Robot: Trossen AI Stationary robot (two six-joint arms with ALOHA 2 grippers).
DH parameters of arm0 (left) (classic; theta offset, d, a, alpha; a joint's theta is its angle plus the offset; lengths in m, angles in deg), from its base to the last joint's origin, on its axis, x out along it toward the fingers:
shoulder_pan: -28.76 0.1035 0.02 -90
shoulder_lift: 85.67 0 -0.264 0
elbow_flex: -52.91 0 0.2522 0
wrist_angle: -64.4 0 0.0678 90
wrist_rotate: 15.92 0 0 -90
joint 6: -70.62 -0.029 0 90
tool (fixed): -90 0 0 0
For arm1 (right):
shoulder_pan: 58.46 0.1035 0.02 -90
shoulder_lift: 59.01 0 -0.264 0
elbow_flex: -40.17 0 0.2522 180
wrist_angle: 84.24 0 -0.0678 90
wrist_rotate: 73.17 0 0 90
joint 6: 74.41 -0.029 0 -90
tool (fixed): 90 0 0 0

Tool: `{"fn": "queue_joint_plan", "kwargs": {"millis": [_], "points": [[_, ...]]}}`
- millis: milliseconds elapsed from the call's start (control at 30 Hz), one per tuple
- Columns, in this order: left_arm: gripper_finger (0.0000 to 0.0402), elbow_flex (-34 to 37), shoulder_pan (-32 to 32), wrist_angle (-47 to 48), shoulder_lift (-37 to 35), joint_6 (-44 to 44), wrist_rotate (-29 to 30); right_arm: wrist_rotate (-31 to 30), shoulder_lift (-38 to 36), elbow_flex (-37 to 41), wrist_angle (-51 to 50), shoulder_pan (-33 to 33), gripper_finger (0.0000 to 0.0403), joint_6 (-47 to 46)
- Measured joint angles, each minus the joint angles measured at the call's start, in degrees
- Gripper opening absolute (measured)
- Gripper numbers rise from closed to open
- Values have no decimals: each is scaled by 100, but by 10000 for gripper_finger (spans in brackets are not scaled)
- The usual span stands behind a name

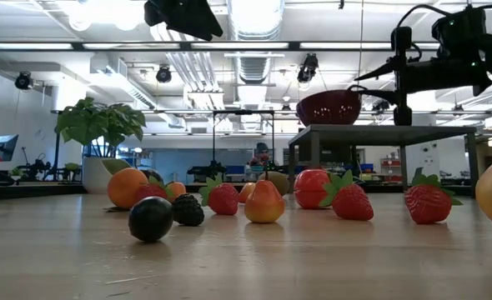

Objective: Pick & Place Fruit
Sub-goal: Put the violet strainer bowl on the shelf

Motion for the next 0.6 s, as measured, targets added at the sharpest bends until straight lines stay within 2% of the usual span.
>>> {"fn": "queue_joint_plan", "kwargs": {"millis": [267, 600], "points": [[200, 0, 0, 2, 0, 0, -1, -96, -146, 2, -131, -2, 142, -136], [200, 0, 0, 44, 0, -2, -2, -53, -310, -44, -441, -2, 131, -217]]}}
